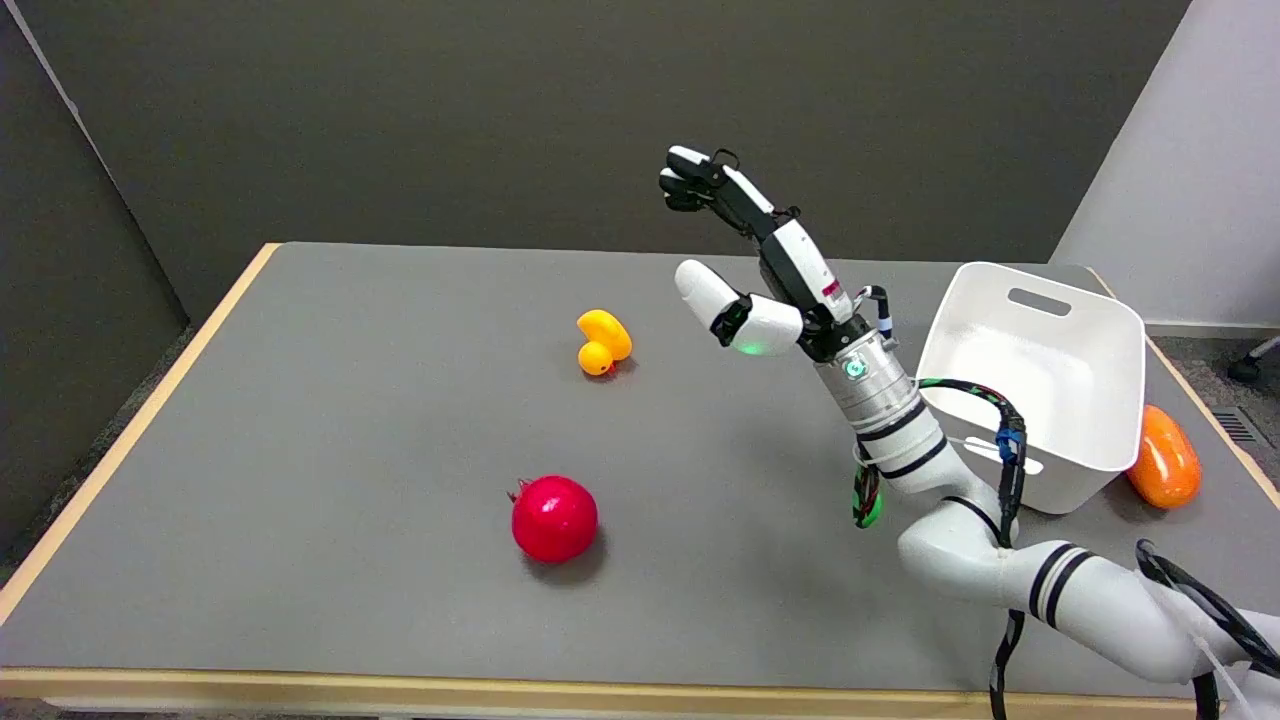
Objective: Pick up the yellow duck.
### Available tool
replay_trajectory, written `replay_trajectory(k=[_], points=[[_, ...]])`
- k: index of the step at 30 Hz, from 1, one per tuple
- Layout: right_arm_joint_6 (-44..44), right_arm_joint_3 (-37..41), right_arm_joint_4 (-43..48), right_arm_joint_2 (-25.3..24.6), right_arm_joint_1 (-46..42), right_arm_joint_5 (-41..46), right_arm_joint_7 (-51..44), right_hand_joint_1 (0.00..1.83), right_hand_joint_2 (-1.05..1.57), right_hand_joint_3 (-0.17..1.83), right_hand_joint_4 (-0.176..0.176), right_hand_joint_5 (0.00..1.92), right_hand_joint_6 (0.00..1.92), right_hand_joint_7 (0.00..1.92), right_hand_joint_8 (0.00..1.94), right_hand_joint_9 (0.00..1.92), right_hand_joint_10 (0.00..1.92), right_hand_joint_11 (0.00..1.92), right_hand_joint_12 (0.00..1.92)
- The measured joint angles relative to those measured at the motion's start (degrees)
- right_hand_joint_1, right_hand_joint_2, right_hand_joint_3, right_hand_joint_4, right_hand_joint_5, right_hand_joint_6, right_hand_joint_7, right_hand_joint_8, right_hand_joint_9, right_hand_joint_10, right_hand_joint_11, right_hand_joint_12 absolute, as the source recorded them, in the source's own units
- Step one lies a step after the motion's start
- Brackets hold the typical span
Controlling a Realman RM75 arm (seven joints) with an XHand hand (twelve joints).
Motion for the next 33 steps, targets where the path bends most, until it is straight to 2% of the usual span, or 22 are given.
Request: replay_trajectory(k=[9, 12, 18, 22, 26, 30, 33], points=[[-0.75, 0.19, -0.37, -0.20, 0.62, -0.75, 0.33, 0.61, 0.78, 0.89, -0.023, 0.18, 0.36, 0.33, 0.38, 0.24, 0.80, 0.00, 1.06], [-1.43, 0.62, -0.34, 0.02, 0.83, -1.44, 0.33, 0.59, 0.69, 1.00, -0.024, 0.16, 0.42, 0.30, 0.45, 0.24, 0.77, 0.00, 1.05], [-5.09, 1.82, 0.74, 0.58, 1.47, -4.10, -0.63, 0.60, 0.67, 0.99, -0.027, 0.16, 0.43, 0.28, 0.44, 0.20, 0.74, 0.00, 1.03], [-9.58, 2.54, 1.71, 0.79, 2.54, -6.24, -2.55, 0.61, 0.64, 0.98, -0.035, 0.14, 0.42, 0.19, 0.39, 0.10, 0.69, 0.00, 0.98], [-15.19, 3.07, 2.40, 0.48, 4.10, -7.87, -6.04, 0.62, 0.66, 0.89, -0.044, 0.13, 0.34, 0.16, 0.29, 0.06, 0.67, 0.00, 0.89], [-21.18, 3.41, 2.58, -0.72, 5.96, -8.83, -11.36, 0.60, 0.60, 0.96, -0.051, 0.08, 0.41, 0.11, 0.37, 0.04, 0.67, 0.00, 0.95], [-25.71, 3.48, 1.79, -2.33, 7.70, -9.22, -16.09, 0.60, 0.63, 0.89, -0.060, 0.12, 0.35, 0.15, 0.31, 0.05, 0.69, 0.00, 0.97]])
